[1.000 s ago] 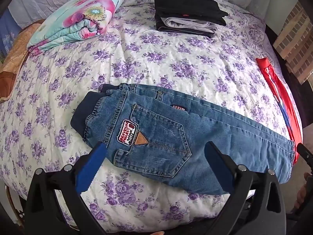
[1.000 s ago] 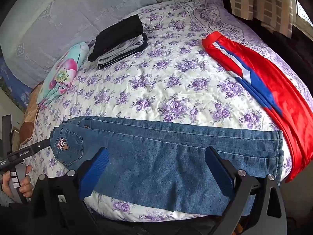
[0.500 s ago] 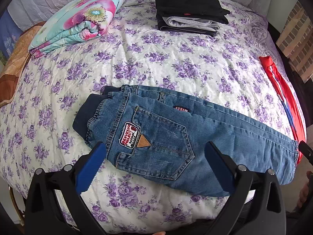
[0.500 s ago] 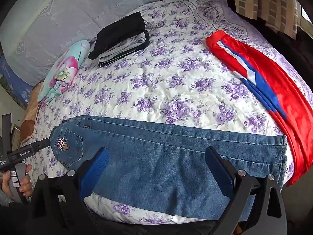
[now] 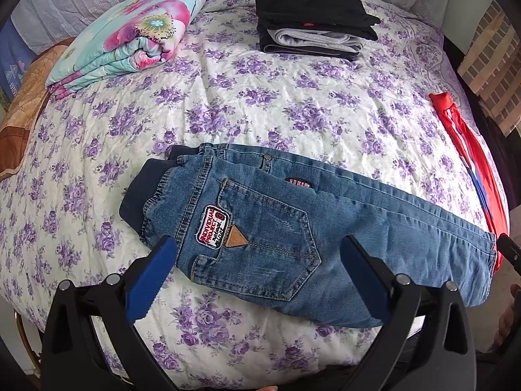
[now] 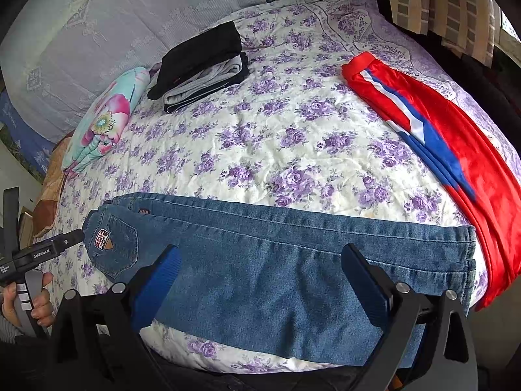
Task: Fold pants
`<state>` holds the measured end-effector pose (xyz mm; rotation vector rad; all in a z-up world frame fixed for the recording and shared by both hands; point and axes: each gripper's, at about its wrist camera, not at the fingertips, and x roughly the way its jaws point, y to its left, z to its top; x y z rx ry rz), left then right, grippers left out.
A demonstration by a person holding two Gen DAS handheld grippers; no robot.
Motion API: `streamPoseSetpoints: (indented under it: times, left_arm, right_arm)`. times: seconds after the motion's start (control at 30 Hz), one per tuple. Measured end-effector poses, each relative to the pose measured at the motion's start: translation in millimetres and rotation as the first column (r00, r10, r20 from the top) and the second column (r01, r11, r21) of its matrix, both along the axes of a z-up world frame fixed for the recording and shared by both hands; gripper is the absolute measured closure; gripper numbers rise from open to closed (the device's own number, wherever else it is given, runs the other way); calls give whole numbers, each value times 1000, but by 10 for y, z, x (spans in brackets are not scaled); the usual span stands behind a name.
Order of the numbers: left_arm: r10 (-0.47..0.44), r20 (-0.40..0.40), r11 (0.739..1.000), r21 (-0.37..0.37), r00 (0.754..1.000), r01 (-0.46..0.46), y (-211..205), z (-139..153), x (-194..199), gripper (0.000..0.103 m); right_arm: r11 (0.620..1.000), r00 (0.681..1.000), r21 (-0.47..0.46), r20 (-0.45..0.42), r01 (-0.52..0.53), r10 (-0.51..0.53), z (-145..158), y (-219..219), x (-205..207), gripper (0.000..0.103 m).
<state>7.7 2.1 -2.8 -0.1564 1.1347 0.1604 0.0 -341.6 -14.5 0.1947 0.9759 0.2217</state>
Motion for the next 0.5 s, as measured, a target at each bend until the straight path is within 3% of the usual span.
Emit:
streamPoseSetpoints:
  times: [0.5]
  left_arm:
    - [5, -2, 1000, -1, 1000, -5, -12, 7, 9, 5]
  right_arm:
    - [1000, 1000, 0, 0, 0, 0, 4, 1, 4, 4]
